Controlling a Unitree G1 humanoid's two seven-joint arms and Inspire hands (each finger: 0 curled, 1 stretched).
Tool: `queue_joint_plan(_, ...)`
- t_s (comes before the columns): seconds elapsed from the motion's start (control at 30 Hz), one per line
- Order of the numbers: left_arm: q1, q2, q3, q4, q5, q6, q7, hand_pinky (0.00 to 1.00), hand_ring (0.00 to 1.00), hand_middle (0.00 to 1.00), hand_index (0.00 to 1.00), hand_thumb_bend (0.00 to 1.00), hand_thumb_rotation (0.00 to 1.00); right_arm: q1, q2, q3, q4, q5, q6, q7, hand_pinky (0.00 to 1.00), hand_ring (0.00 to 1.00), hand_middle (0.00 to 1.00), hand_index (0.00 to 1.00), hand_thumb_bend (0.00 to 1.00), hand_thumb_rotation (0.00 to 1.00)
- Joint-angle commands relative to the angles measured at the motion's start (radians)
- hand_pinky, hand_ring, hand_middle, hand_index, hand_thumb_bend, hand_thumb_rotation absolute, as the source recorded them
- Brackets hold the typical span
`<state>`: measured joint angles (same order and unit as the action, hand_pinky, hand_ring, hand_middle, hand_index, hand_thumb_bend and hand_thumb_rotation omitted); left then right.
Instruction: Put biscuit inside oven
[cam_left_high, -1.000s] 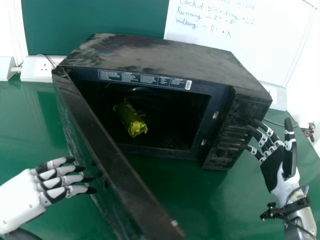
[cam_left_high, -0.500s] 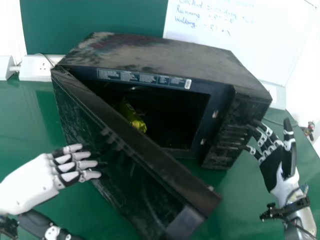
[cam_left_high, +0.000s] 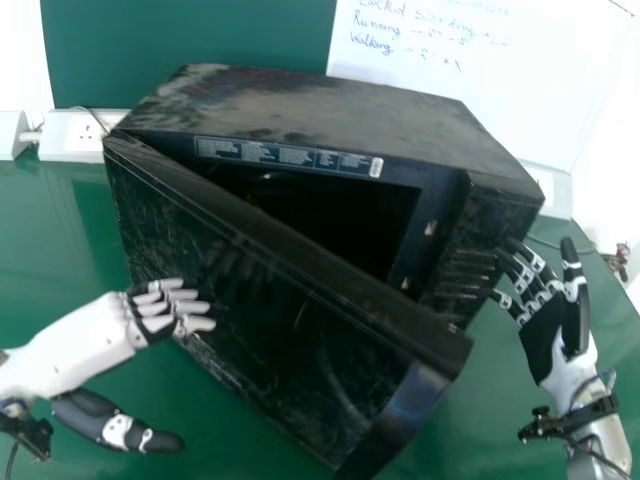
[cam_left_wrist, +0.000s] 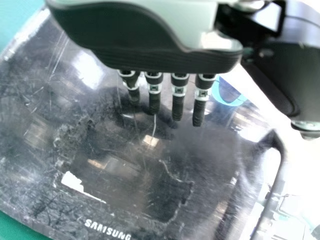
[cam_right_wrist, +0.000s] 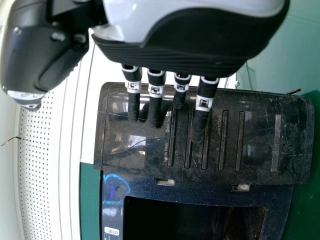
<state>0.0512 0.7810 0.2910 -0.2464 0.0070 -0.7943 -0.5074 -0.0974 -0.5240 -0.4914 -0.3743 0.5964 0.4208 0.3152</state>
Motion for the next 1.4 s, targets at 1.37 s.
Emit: queue_joint_plan(1.37, -0.479, -0.146, -0.330, 0.327, -0.127, 0.263, -0.229, 0.87, 0.83, 0.88, 0.86, 0.99, 1.00, 0.019, 0.009, 0.000, -0.003, 0.006, 0.010, -0.003, 0.76, 0.87, 0.91, 0.92, 0.89, 1.00)
